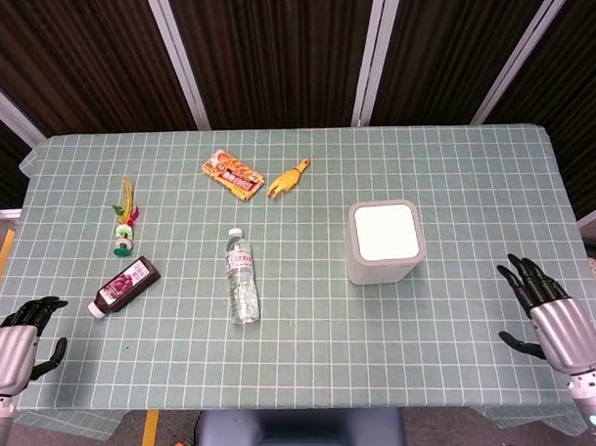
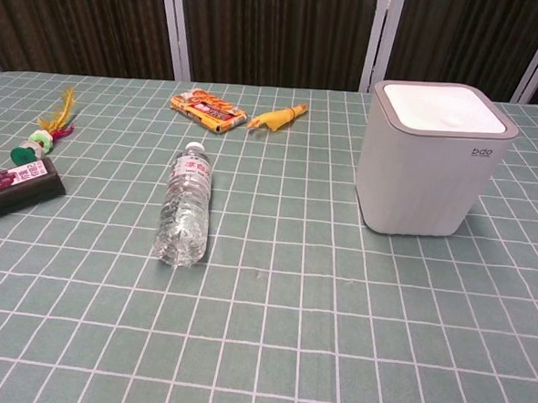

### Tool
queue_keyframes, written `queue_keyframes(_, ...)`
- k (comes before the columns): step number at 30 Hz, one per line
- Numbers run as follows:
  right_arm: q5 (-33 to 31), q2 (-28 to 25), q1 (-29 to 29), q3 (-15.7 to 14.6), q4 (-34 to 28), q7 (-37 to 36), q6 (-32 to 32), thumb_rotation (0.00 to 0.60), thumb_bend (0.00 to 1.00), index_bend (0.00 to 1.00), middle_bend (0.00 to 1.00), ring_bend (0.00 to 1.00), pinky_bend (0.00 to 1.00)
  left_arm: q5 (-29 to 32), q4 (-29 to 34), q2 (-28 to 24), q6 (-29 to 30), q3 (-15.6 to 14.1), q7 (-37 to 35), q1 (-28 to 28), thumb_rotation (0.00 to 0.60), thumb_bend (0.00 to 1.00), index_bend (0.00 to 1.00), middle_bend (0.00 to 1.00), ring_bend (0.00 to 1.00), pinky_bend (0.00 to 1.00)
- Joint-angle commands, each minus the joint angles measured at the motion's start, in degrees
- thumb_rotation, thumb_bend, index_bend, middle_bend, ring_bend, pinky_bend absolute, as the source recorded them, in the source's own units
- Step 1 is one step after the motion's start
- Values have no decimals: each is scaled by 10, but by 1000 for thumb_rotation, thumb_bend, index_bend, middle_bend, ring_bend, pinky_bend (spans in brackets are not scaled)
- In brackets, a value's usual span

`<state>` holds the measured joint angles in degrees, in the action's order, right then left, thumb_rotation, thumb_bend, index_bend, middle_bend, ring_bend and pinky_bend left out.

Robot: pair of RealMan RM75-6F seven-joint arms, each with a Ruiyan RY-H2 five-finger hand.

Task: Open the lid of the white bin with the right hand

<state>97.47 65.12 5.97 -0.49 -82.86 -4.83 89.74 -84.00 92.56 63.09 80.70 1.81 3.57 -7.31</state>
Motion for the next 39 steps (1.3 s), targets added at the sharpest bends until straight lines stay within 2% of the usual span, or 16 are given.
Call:
queue_keyframes(1, 3, 0, 0, -1, 2, 0, 2, 600, 196, 0, 0, 0, 354, -1, 0, 0, 1, -1, 1, 0, 600, 448, 226, 188, 178, 323)
queue_keyframes(6, 18, 2, 0, -6, 10, -1, 10, 600, 196, 0, 0, 0, 354, -3, 2, 0, 0, -2, 3, 0, 600, 448, 224, 188, 177, 323)
queue_keyframes(9, 40, 19, -2, 2, 30, 4, 46, 600, 197, 0, 26, 31, 353, -7, 0, -1, -1, -2, -2, -3, 600, 448, 223, 188, 177, 323)
queue_keyframes(10, 46, 29, -3, 7, 40, 5, 62, 600, 207, 0, 76, 81, 352, -7, -2, 0, -2, -2, -3, -3, 600, 448, 222, 188, 178, 323)
queue_keyframes(12, 56, 58, -5, 22, 62, 6, 101, 600, 281, 0, 264, 292, 380, -3, -3, -2, -8, -2, -7, -4, 600, 448, 222, 189, 178, 323)
queue_keyframes(13, 57, 71, -6, 29, 69, 4, 117, 600, 313, 0, 324, 365, 417, -1, -1, -3, -11, -3, -10, -5, 600, 448, 221, 189, 178, 324)
queue_keyframes(15, 64, 95, -4, 41, 71, -4, 145, 600, 421, 23, 522, 580, 598, -1, 5, -8, -10, -3, -15, -4, 600, 447, 219, 190, 177, 325)
queue_keyframes(16, 66, 100, -1, 45, 66, -4, 149, 600, 468, 50, 604, 656, 671, -3, 6, -8, -6, -3, -15, -2, 600, 447, 218, 190, 177, 325)
queue_keyframes(19, 64, 83, 15, 46, 13, 33, 112, 600, 556, 93, 732, 773, 779, -10, 5, -8, 2, -7, -13, 2, 600, 448, 217, 189, 178, 325)
queue_keyframes(23, 25, 28, 43, 46, -107, 121, 1, 600, 654, 113, 763, 801, 794, -13, 4, -10, 2, -8, -19, 2, 600, 448, 217, 189, 178, 326)
queue_keyframes(27, -54, 18, 72, 72, -184, 247, -84, 600, 738, 129, 787, 820, 798, -10, 4, -12, -5, -7, -24, -1, 600, 448, 217, 189, 178, 327)
queue_keyframes(33, -136, 27, 100, 84, -242, 353, -153, 600, 772, 129, 792, 825, 799, -14, 3, -13, -7, -10, -26, -3, 600, 448, 217, 189, 178, 327)
queue_keyframes(39, -198, 38, 125, 88, -274, 426, -192, 600, 773, 124, 792, 825, 800, -15, 2, -13, -5, -10, -30, -2, 600, 448, 217, 189, 177, 326)
